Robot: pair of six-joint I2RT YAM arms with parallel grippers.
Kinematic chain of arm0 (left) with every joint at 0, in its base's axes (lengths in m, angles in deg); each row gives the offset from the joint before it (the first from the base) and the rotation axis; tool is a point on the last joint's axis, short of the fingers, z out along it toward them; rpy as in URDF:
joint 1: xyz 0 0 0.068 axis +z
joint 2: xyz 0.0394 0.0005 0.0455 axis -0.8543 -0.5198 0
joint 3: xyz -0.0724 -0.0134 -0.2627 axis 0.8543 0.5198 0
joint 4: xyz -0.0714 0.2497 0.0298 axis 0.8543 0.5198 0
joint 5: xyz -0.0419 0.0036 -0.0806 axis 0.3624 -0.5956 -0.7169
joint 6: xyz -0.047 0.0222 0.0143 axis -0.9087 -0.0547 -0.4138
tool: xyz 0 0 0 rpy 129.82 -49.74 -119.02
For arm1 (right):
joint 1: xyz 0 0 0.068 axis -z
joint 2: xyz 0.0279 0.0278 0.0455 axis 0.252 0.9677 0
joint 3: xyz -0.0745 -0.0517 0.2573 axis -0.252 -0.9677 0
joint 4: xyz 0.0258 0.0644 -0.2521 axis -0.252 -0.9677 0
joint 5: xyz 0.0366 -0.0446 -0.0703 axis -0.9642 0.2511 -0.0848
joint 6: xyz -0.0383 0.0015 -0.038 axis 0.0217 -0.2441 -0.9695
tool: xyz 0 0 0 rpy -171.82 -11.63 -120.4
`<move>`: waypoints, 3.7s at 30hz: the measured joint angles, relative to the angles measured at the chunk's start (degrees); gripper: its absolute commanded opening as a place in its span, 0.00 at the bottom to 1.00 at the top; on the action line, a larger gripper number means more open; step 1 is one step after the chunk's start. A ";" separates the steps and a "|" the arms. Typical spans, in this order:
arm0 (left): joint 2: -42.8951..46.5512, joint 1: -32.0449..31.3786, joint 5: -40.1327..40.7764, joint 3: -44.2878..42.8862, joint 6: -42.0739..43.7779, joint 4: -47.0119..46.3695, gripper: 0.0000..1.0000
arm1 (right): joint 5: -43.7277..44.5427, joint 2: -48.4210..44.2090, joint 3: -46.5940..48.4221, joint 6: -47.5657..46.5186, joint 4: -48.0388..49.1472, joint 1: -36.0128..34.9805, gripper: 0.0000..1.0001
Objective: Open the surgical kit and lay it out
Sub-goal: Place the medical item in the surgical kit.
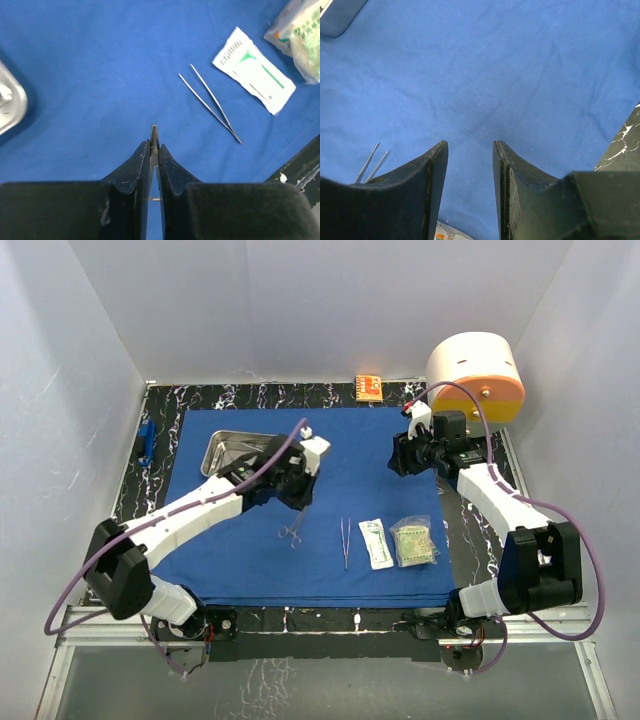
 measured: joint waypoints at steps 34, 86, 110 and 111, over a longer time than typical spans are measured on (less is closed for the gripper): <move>-12.94 1.77 0.15 -3.13 -21.77 10.47 0.00 | 1.22 -0.44 -2.69 -0.98 1.42 2.03 0.40; -21.07 7.63 -4.22 -1.81 -25.51 9.09 0.60 | -1.55 0.24 -2.40 -0.68 1.20 2.05 0.40; -9.62 15.26 -3.26 -10.75 -0.33 6.12 0.78 | -3.06 3.50 5.44 -6.47 -2.45 2.03 0.53; -9.60 16.17 -3.13 -12.59 1.25 6.05 0.78 | -3.04 3.61 6.01 -6.99 -2.34 2.03 0.54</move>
